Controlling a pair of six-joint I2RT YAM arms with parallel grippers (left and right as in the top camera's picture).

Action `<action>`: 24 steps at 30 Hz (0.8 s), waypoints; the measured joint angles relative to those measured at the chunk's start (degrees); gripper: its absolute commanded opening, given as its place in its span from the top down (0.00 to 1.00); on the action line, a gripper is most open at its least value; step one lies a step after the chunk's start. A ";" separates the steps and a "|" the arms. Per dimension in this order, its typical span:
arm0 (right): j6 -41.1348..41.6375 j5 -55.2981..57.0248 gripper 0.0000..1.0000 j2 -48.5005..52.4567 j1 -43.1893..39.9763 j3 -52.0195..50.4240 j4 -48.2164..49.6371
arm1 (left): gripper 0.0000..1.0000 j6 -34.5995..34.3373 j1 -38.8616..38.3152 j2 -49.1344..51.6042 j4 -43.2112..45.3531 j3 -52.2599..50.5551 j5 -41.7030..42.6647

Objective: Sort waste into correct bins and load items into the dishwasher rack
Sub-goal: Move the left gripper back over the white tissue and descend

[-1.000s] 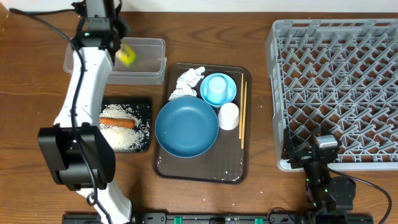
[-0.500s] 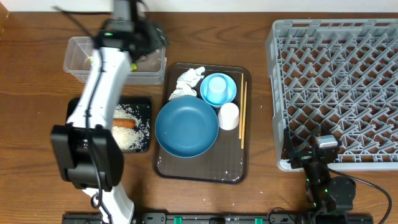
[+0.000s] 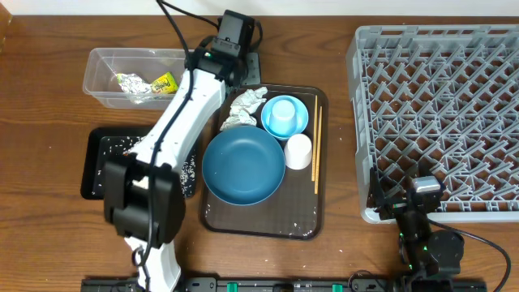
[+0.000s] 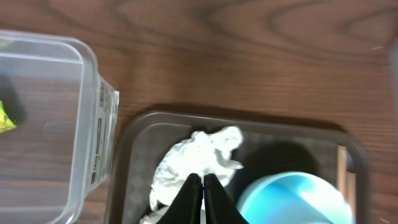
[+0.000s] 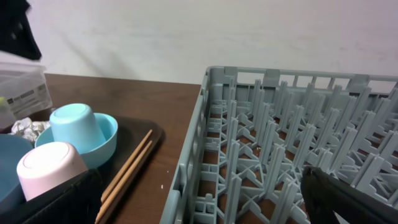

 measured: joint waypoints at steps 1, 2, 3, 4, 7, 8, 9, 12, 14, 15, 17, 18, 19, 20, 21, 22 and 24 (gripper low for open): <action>0.00 0.00 0.01 0.00 0.00 0.00 0.00 | 0.94 0.02 0.04 0.90 0.07 0.00 -0.07; 0.00 -0.02 0.01 0.00 0.00 0.00 0.00 | 0.94 0.20 0.07 2.03 0.07 0.00 -0.09; 0.00 0.00 0.01 0.00 0.00 0.00 0.00 | 0.93 0.39 0.07 2.93 0.07 0.00 0.02; 0.00 0.00 0.01 0.00 0.00 0.00 0.00 | 0.94 0.46 0.07 3.82 0.07 0.00 0.07; 0.00 0.00 0.01 0.00 0.00 0.00 0.00 | 0.94 0.66 -0.33 6.03 0.04 0.00 0.50; 0.00 0.00 0.01 0.00 0.00 0.00 0.00 | 0.94 0.81 -0.61 6.47 0.04 0.00 0.55; 0.00 0.00 0.01 0.00 0.00 0.00 0.00 | 0.94 0.85 -0.85 6.75 0.02 0.00 0.66; 0.00 0.00 0.01 0.00 0.00 0.00 0.00 | 0.94 1.11 -2.05 6.99 -0.39 0.00 0.74; 0.00 0.00 0.01 0.00 0.00 0.00 0.00 | 0.94 1.29 -2.99 6.99 -0.79 0.00 0.96; 0.00 0.00 0.01 0.00 0.00 0.00 0.00 | 0.94 1.36 -3.37 6.99 -0.94 0.00 1.11; 0.00 0.00 0.01 0.00 0.00 0.00 0.00 | 0.94 1.46 -4.22 6.99 -1.53 0.00 1.31; 0.00 0.00 0.01 0.00 0.00 0.00 0.00 | 0.94 1.46 -4.68 6.99 -1.75 0.00 1.40; 0.00 0.00 0.01 0.00 0.00 0.00 0.00 | 0.94 1.46 -5.14 6.99 -1.73 -0.07 1.53; 0.00 0.00 0.01 0.00 0.00 0.00 0.00 | 0.94 1.46 -5.38 6.99 -1.68 -0.15 1.55; 0.00 0.00 0.01 0.00 0.00 0.00 0.00 | 0.93 1.46 -5.60 6.99 -1.53 -0.42 1.57; 0.00 -0.02 0.01 0.00 0.00 0.00 0.00 | 0.94 1.46 -5.77 6.99 -1.31 -0.76 1.57; 0.00 0.00 0.01 0.00 0.00 0.00 0.00 | 0.94 1.46 -5.84 6.99 -0.55 -1.77 1.57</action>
